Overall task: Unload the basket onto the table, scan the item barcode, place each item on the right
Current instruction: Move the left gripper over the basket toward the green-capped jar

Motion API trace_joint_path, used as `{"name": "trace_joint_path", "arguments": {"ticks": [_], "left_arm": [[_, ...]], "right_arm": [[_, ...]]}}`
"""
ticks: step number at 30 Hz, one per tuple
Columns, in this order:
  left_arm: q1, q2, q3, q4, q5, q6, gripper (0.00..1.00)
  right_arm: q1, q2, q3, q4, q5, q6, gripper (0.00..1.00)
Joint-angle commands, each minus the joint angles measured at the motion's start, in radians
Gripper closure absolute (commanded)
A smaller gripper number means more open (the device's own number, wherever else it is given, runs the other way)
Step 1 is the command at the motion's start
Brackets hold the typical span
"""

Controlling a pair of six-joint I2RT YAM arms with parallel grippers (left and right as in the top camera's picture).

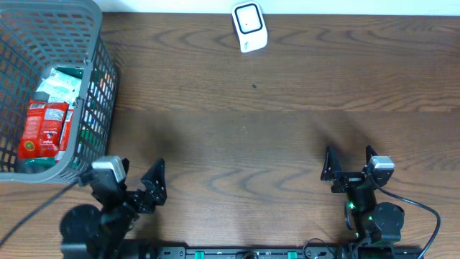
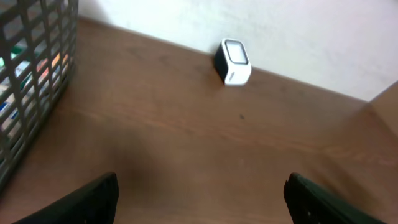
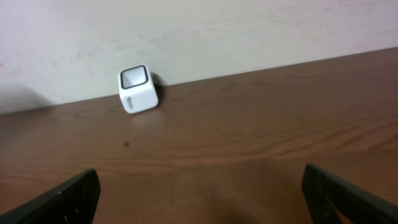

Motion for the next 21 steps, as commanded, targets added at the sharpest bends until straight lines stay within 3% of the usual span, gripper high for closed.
{"name": "trace_joint_path", "arguments": {"ticks": [1,8,14,17,21], "left_arm": [[0.005,0.180,0.237,-0.098,0.013,-0.002,0.14],[0.005,0.600,0.820,-0.454,0.004,0.110,0.14],[0.005,0.956,1.296,-0.750,-0.152,0.135,0.14],[0.005,1.087,1.425,-0.776,-0.179,0.135,0.14],[0.005,1.168,1.431,-0.761,-0.180,0.135,0.14]], "right_arm": [[0.010,0.001,-0.001,-0.003,0.002,0.010,0.01],[0.010,0.001,-0.001,-0.003,0.002,0.010,0.01],[0.010,0.001,-0.001,-0.003,0.002,0.010,0.01],[0.010,0.001,-0.001,-0.003,0.002,0.010,0.01],[0.010,0.001,-0.001,-0.003,0.002,0.010,0.01]]}}
